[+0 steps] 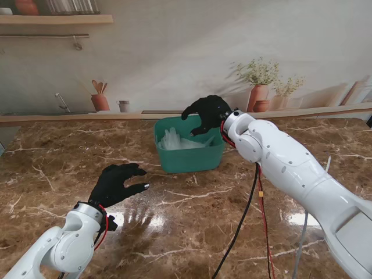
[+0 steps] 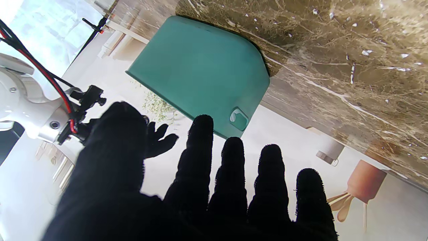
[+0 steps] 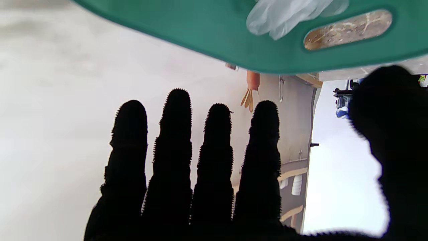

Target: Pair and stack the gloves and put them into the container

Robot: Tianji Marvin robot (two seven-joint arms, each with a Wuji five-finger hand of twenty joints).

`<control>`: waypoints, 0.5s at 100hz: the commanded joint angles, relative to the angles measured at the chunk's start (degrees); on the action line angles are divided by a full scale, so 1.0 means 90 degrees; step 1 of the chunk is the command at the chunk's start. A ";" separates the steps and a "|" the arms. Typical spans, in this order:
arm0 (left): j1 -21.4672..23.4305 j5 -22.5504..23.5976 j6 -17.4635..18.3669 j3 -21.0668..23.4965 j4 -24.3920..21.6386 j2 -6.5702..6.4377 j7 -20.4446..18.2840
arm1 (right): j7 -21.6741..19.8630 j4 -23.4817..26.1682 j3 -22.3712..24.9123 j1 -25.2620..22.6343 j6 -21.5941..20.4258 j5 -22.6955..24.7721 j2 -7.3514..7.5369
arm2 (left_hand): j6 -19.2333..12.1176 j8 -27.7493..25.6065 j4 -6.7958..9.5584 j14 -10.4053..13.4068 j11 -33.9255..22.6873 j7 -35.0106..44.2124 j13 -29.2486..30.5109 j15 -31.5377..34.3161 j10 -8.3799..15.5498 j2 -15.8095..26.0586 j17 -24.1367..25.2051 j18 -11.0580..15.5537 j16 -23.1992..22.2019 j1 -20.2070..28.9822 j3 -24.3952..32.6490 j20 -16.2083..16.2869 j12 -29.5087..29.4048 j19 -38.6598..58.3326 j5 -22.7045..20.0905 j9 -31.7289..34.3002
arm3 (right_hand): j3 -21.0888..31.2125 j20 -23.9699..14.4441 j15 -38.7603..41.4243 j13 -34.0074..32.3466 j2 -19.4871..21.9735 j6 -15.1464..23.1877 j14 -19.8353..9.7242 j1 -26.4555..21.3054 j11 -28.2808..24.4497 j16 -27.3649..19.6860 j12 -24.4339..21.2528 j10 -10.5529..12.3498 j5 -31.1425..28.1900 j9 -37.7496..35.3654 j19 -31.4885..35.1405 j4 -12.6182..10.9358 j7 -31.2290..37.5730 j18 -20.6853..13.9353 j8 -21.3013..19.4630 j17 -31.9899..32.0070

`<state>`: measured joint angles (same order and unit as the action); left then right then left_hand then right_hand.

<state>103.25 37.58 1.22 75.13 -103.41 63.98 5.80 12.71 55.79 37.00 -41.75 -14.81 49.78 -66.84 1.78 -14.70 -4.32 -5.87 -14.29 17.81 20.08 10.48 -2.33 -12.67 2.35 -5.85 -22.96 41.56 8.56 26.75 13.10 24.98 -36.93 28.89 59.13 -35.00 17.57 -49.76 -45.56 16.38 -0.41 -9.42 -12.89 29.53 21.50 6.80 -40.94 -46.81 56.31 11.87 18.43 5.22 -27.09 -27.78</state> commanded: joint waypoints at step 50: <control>-0.0105 -0.0201 0.0516 -0.0080 0.0163 0.0033 0.0178 | -0.0311 0.3753 0.3619 -0.4337 0.0055 0.0676 0.0555 | 0.0147 0.0605 0.0238 0.0312 0.0196 -0.0834 -0.0472 -0.0210 0.0140 0.0618 -0.0124 0.0805 0.0287 -0.0142 -0.0888 -0.0819 -0.0114 -0.0048 0.0610 -0.0469 | -0.1521 0.1392 -0.1210 0.1109 0.2372 -0.1412 -0.0385 0.1325 0.0843 -0.1804 -0.1171 -0.0317 0.0885 0.0723 -0.1932 -0.1155 -0.0943 -0.0782 0.0607 0.0557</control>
<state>102.18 35.60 5.13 74.64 -101.94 64.11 7.24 9.11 90.16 69.42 -77.14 -14.34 56.53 -62.26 2.51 -10.43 -4.07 -5.83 -13.47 12.60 18.71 10.41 -2.33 -10.06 1.64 -2.39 -21.58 41.52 3.12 21.69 12.77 26.42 -34.53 27.12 45.50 -24.90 7.72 -42.13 -26.33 5.49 -3.27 -1.21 -6.77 15.25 12.98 5.41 -35.30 -42.00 41.03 3.97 11.94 0.54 -23.03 -23.51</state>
